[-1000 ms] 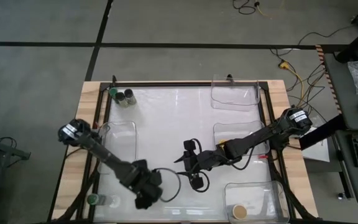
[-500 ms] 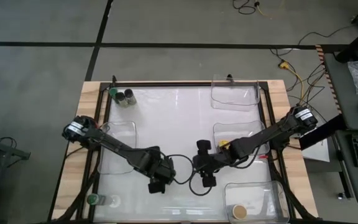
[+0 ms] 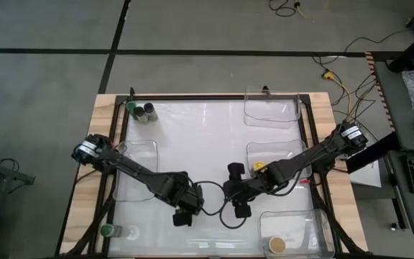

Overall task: Sort spices by type
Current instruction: Put the brown seasoning bottle into the bottom right transparent bin

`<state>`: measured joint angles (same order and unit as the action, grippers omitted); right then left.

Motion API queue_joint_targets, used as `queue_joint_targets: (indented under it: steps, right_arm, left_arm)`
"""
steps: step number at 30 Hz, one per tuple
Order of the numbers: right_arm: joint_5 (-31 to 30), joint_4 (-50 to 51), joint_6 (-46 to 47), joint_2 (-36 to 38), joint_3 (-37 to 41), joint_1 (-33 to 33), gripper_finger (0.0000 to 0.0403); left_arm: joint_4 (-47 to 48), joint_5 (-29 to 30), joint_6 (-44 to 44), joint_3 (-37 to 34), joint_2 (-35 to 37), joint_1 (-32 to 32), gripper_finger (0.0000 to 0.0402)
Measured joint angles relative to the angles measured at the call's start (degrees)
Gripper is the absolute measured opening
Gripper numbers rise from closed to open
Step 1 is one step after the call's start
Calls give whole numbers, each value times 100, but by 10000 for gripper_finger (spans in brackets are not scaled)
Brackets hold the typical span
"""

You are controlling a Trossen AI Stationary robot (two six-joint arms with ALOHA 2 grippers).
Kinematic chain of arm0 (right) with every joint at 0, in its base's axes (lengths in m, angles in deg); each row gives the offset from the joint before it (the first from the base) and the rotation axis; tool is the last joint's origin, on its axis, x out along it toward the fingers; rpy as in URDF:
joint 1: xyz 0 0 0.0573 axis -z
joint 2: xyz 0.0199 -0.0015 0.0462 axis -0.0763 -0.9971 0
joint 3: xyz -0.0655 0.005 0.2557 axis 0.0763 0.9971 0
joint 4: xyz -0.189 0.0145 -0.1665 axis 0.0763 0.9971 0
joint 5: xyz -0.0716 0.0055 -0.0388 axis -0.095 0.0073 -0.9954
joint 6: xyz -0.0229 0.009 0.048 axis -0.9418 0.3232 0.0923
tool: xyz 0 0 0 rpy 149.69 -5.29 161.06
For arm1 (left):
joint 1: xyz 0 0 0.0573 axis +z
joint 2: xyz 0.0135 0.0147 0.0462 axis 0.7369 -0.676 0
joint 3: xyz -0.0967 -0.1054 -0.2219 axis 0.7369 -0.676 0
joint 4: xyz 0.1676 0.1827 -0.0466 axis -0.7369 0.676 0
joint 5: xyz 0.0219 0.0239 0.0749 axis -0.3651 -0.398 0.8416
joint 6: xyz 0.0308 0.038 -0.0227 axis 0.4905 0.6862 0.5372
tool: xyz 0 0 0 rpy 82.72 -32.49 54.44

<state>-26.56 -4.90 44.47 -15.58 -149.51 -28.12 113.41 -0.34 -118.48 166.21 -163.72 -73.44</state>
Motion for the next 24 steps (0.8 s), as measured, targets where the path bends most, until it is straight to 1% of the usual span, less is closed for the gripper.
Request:
queue_joint_targets:
  steps: [3, 7, 12, 18, 24]
  right_arm:
    - [-1, -132, -116, -1, -2, 0, 199]
    - [0, -206, -166, -2, -2, 0, 199]
    - [4, -221, -235, 0, -2, -32, 199]
    - [2, -465, -236, 0, -2, -52, 199]
    - [50, -612, -338, -60, -36, -63, 200]
  left_arm:
    - [-27, 0, 0, 0, 0, 0, 272]
    - [-31, 24, 2, 0, 0, 2, 282]
    - [-74, 151, 25, 0, 0, 11, 293]
    - [-84, 369, 17, 0, 18, 7, 293]
    - [38, 453, 5, 90, 375, -243, 288]
